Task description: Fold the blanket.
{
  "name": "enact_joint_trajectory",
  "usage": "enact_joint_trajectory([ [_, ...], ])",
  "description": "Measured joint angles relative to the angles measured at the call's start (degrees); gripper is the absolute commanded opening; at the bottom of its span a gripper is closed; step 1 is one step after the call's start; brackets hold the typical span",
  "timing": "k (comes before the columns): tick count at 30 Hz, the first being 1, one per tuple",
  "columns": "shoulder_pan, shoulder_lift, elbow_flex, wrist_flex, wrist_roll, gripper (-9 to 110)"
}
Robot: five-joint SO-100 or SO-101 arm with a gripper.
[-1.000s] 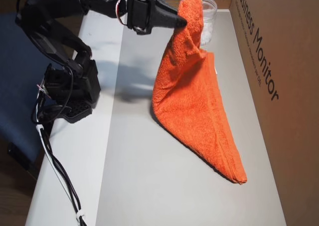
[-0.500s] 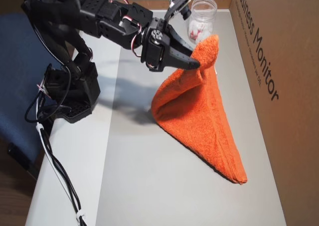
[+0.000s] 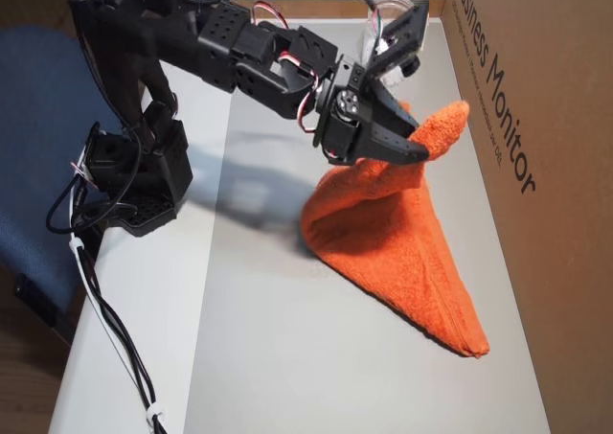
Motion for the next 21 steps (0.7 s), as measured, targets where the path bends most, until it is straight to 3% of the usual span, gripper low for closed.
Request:
enact_joint_trajectory([
  [21, 5.10, -15.12, -2.99, -0.62, 8.70, 0],
])
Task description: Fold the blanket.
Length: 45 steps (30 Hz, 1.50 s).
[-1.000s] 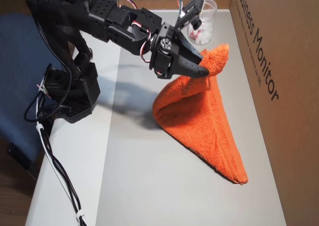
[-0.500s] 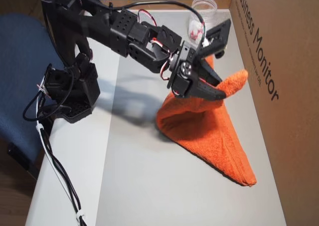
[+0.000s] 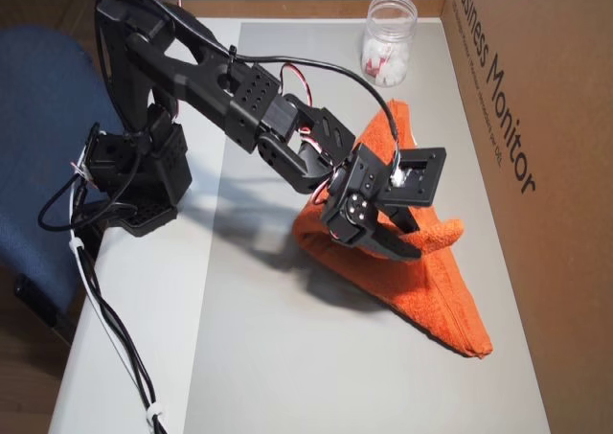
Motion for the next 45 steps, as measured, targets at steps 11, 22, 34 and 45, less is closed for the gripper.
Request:
enact_joint_trajectory([
  [11, -3.25, -5.36, -12.66, 0.00, 3.25, 0],
  [22, -2.29, -18.90, -23.12, 0.00, 3.25, 0],
  [34, -2.64, -29.71, -35.33, 0.00, 11.16, 0],
  [45, -2.02, -36.65, -40.52, 0.00, 16.44, 0],
])
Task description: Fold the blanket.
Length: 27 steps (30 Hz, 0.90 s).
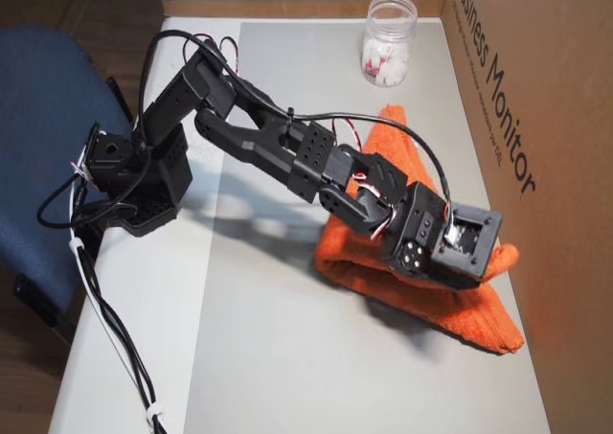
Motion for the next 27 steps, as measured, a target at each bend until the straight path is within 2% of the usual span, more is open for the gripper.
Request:
enact_joint_trajectory([
  [9, 2.20, -3.52, 0.00, 0.00, 2.11, 0],
  [27, 3.08, -5.36, 0.44, 0.00, 23.82, 0],
])
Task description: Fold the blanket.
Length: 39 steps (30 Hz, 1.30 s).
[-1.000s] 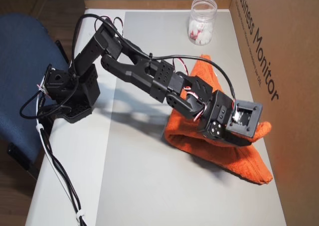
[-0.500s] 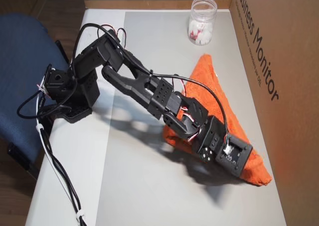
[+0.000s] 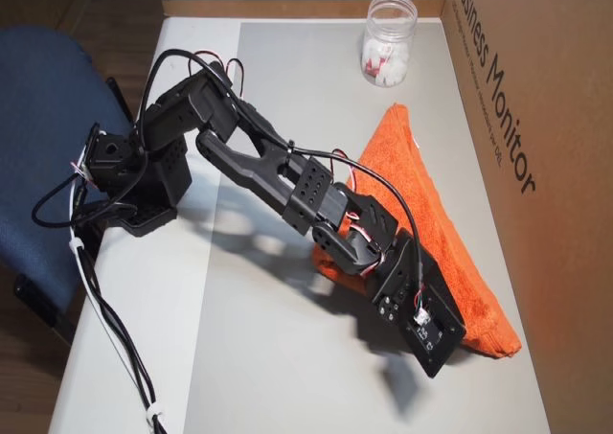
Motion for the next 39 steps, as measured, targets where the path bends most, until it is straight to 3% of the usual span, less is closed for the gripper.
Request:
enact_joint_trajectory([
  [7, 0.09, 0.00, 1.05, 0.00, 0.26, 1],
  [13, 0.09, 0.00, 1.05, -0.09, -13.45, 2],
  [20, 0.09, 0.00, 1.05, -0.09, -22.59, 19],
  [39, 0.09, 7.82, 8.26, -0.09, -44.65, 19],
])
